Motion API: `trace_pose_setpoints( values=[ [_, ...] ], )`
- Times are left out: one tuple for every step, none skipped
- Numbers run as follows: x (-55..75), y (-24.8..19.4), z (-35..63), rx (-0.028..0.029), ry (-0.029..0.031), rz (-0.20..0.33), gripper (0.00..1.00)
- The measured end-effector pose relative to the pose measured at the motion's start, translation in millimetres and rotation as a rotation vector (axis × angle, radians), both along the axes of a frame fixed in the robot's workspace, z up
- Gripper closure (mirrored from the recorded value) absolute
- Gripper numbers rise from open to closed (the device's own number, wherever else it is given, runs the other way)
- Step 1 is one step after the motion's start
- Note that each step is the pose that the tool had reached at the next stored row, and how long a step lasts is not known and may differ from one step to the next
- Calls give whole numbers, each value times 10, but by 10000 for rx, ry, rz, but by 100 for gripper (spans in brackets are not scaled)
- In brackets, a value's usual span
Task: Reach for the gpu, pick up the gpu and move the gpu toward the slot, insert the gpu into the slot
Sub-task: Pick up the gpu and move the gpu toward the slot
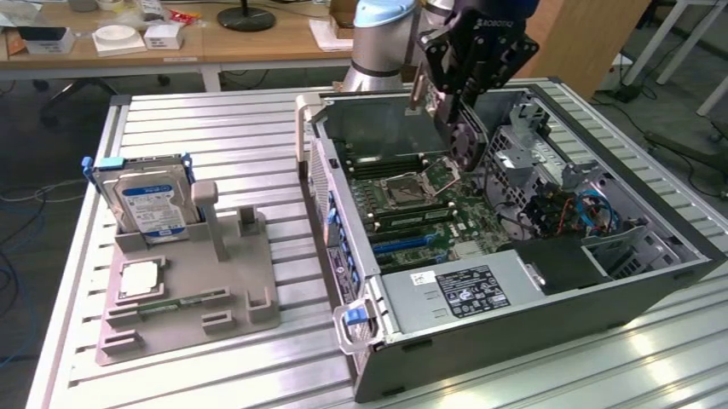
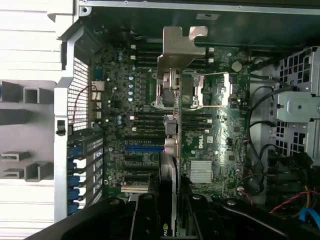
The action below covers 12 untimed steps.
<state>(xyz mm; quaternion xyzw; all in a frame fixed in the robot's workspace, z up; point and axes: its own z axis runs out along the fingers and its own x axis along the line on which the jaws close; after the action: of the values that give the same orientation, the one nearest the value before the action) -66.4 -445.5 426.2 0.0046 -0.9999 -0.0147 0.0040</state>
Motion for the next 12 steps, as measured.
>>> trace_pose_setpoints(
  values=[
    [24, 0, -1, 1, 0, 4, 74],
    [46, 0, -2, 1, 0, 8, 74],
    [70, 0, -3, 1, 0, 12, 74],
    [91, 0, -4, 1, 0, 15, 74],
    [111, 0, -5, 1, 0, 19, 74],
    [130, 0, -5, 0, 0, 21, 74],
    [153, 0, -6, 0, 0, 24, 74],
    [172, 0, -7, 0, 0, 28, 74],
    [191, 0, -8, 0, 0, 31, 74],
    [211, 0, -9, 0, 0, 35, 74],
    [231, 0, -9, 0, 0, 39, 74],
    [251, 0, -11, 1, 0, 42, 74]
  ],
)
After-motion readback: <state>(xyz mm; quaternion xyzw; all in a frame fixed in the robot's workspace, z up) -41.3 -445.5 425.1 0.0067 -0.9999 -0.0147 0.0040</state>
